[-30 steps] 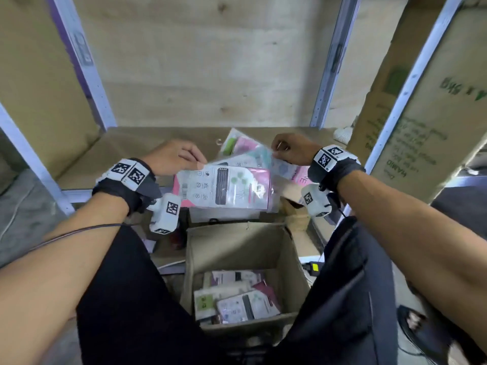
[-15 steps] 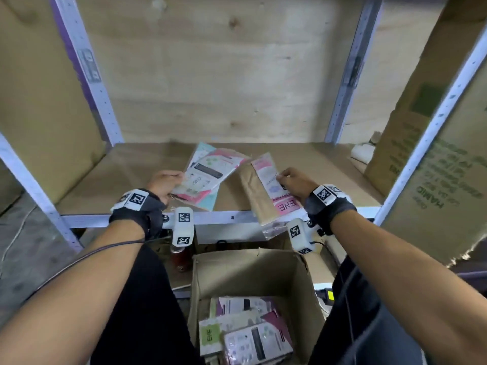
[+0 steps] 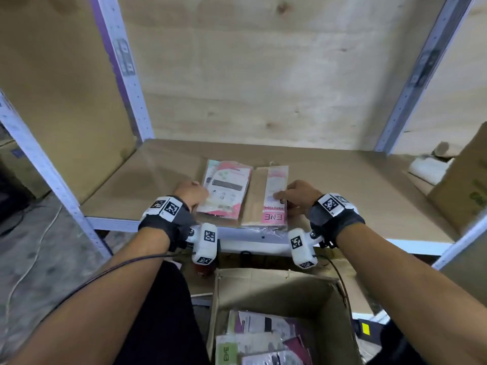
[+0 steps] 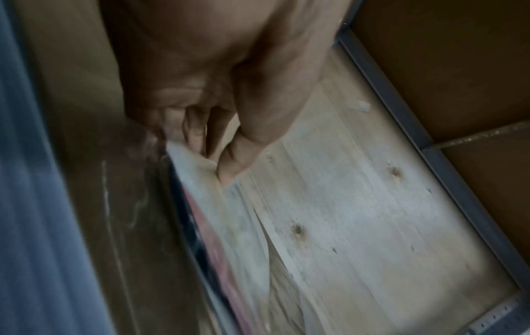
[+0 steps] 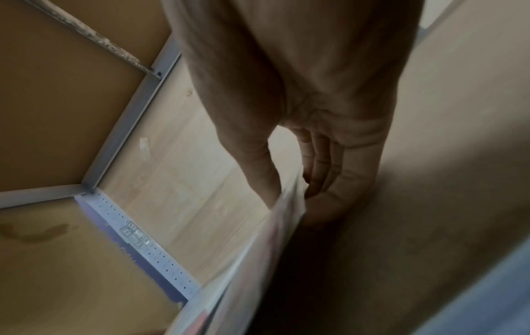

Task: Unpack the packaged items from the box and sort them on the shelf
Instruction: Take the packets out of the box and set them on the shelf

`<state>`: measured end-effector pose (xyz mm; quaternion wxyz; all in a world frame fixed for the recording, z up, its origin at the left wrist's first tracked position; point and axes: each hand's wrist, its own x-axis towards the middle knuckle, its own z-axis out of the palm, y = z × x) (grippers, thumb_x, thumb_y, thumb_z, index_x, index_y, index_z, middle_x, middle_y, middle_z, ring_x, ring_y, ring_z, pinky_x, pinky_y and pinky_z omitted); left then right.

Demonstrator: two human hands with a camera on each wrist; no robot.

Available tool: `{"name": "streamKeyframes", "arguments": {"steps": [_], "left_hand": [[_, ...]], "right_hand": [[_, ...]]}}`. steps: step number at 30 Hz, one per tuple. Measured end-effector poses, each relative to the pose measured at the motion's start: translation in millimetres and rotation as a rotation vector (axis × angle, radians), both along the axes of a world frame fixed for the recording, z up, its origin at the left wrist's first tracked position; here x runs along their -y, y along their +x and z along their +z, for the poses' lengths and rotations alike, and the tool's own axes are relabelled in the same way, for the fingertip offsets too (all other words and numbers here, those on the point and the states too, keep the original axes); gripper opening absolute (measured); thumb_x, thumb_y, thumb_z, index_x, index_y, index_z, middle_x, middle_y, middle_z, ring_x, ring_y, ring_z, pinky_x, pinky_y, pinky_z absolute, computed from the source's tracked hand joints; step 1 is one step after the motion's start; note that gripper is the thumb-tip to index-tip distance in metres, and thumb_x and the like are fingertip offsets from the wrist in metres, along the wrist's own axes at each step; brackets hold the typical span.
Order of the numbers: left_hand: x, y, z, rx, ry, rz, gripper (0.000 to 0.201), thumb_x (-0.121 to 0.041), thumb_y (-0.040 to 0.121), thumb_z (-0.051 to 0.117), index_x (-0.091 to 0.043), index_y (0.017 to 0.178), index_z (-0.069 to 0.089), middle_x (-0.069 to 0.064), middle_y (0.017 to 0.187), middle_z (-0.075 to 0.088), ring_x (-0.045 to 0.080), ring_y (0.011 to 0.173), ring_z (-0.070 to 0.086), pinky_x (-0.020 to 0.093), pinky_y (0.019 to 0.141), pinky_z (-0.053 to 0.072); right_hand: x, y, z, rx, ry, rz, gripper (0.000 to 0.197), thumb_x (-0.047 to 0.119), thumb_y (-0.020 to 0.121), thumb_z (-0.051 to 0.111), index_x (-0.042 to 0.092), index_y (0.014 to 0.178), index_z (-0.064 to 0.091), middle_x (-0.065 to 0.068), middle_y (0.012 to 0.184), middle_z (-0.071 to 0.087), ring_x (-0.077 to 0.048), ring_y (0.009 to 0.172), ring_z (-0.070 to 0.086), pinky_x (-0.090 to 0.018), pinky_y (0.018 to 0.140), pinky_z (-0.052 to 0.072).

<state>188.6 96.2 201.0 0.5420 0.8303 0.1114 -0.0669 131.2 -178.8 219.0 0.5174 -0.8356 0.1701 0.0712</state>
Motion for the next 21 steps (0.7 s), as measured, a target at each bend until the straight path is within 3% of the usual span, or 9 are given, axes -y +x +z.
{"name": "streamKeyframes", "arguments": {"steps": [1, 3, 5, 7, 10, 13, 16, 18, 21], "left_hand": [[0, -1, 3, -0.017, 0.048, -0.034, 0.004, -0.008, 0.087, 0.069, -0.007, 0.084, 0.065, 0.009, 0.074, 0.062, 0.021, 0.054, 0.057, 0.022, 0.048, 0.045], [-2, 12, 1, -0.041, 0.118, -0.098, 0.02, -0.023, 0.085, 0.074, -0.008, 0.097, 0.067, 0.009, 0.082, 0.069, 0.026, 0.068, 0.067, 0.026, 0.051, 0.048], [-1, 16, 4, -0.019, 0.173, -0.142, 0.022, -0.028, 0.084, 0.077, -0.012, 0.095, 0.067, 0.008, 0.093, 0.072, 0.028, 0.082, 0.071, 0.035, 0.064, 0.058], [-1, 22, 5, 0.029, 0.245, -0.15, 0.017, -0.03, 0.084, 0.078, -0.016, 0.087, 0.068, 0.006, 0.095, 0.072, 0.025, 0.083, 0.07, 0.036, 0.074, 0.06], [-10, 40, 7, 0.07, 0.303, -0.121, 0.021, -0.029, 0.087, 0.075, -0.012, 0.099, 0.074, 0.005, 0.101, 0.073, 0.021, 0.08, 0.067, 0.026, 0.067, 0.053], [-22, 56, 14, 0.066, 0.307, -0.095, 0.024, -0.024, 0.09, 0.07, -0.009, 0.108, 0.073, 0.007, 0.11, 0.074, 0.023, 0.089, 0.068, 0.027, 0.071, 0.052], [-37, 74, 17, 0.082, 0.321, -0.068, 0.028, -0.02, 0.092, 0.066, -0.005, 0.116, 0.07, 0.012, 0.119, 0.071, 0.029, 0.105, 0.067, 0.03, 0.085, 0.052], [-47, 86, 18, 0.092, 0.327, -0.047, 0.03, -0.017, 0.093, 0.063, -0.004, 0.12, 0.068, 0.014, 0.123, 0.069, 0.031, 0.11, 0.065, 0.033, 0.093, 0.052], [-62, 103, 18, 0.11, 0.37, -0.024, 0.032, -0.016, 0.095, 0.059, -0.004, 0.123, 0.066, 0.017, 0.126, 0.067, 0.035, 0.115, 0.062, 0.038, 0.1, 0.05]], "right_hand": [[-2, 2, 0, -0.022, 0.041, 0.011, 0.038, 0.009, 0.079, 0.08, -0.01, 0.108, 0.066, -0.024, 0.105, 0.072, -0.038, 0.098, 0.07, -0.054, 0.087, 0.057], [-10, 15, -3, -0.056, 0.126, 0.018, 0.031, 0.003, 0.079, 0.08, -0.006, 0.105, 0.066, -0.015, 0.09, 0.074, -0.029, 0.081, 0.072, -0.043, 0.071, 0.063], [-17, 18, -3, -0.06, 0.142, 0.027, 0.021, 0.001, 0.079, 0.079, 0.001, 0.093, 0.063, -0.009, 0.081, 0.072, -0.022, 0.07, 0.071, -0.035, 0.058, 0.062], [-22, 28, -2, -0.05, 0.108, 0.034, 0.02, 0.004, 0.079, 0.08, 0.006, 0.085, 0.06, -0.01, 0.086, 0.072, -0.025, 0.078, 0.072, -0.041, 0.069, 0.063], [-34, 51, 1, -0.047, 0.038, 0.042, 0.021, 0.008, 0.078, 0.082, 0.005, 0.087, 0.063, -0.016, 0.099, 0.073, -0.032, 0.093, 0.073, -0.049, 0.084, 0.06], [-46, 76, 3, -0.056, -0.046, 0.065, 0.03, 0.014, 0.074, 0.086, 0.0, 0.094, 0.069, -0.015, 0.094, 0.075, -0.028, 0.086, 0.074, -0.043, 0.077, 0.062], [-61, 100, 5, -0.063, -0.135, 0.094, 0.026, 0.02, 0.068, 0.091, 0.006, 0.074, 0.069, -0.008, 0.075, 0.074, -0.018, 0.062, 0.069, -0.028, 0.055, 0.057], [-75, 116, 5, -0.073, -0.168, 0.1, 0.028, 0.022, 0.066, 0.092, 0.007, 0.071, 0.069, -0.008, 0.073, 0.074, -0.019, 0.063, 0.069, -0.03, 0.058, 0.06], [-95, 142, 3, -0.058, -0.189, 0.096, 0.034, 0.023, 0.065, 0.092, 0.003, 0.083, 0.071, -0.014, 0.084, 0.076, -0.027, 0.077, 0.074, -0.045, 0.075, 0.062]]}}
